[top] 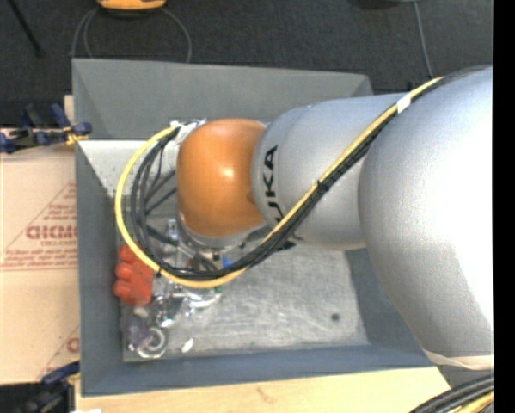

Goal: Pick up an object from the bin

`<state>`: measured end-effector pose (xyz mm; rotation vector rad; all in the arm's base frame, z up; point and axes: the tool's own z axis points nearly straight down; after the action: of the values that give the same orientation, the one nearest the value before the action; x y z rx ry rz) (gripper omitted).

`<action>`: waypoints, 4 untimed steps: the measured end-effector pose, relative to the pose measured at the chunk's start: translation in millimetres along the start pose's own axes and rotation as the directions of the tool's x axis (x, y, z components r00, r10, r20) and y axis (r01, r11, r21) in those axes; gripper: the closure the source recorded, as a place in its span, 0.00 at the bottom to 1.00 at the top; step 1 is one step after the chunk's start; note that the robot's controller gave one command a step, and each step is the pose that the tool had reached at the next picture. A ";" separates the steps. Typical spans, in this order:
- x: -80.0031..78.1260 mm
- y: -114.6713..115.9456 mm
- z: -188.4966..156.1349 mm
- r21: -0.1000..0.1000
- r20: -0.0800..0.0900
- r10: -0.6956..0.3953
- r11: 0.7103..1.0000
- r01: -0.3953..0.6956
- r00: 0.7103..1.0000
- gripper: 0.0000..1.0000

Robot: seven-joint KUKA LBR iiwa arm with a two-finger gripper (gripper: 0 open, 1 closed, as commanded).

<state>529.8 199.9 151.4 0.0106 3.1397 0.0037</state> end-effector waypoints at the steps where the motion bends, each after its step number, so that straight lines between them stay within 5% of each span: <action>1: -21.0 -36.0 33.5 -0.004 0.027 -0.104 0.995 0.104 0.994 0.00; 2: -23.7 -109.5 31.1 0.005 0.003 -0.194 0.981 0.194 0.981 0.00; 3: -41.2 -103.1 59.7 0.005 0.003 -0.042 0.999 0.042 0.999 0.00; 4: -40.3 -132.2 41.7 0.001 0.005 0.136 0.991 -0.136 0.991 0.00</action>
Offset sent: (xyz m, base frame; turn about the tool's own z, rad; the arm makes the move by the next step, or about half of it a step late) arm 0.0219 -0.0631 -0.0700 -0.1368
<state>569.3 67.5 109.4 0.2243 3.1270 0.0015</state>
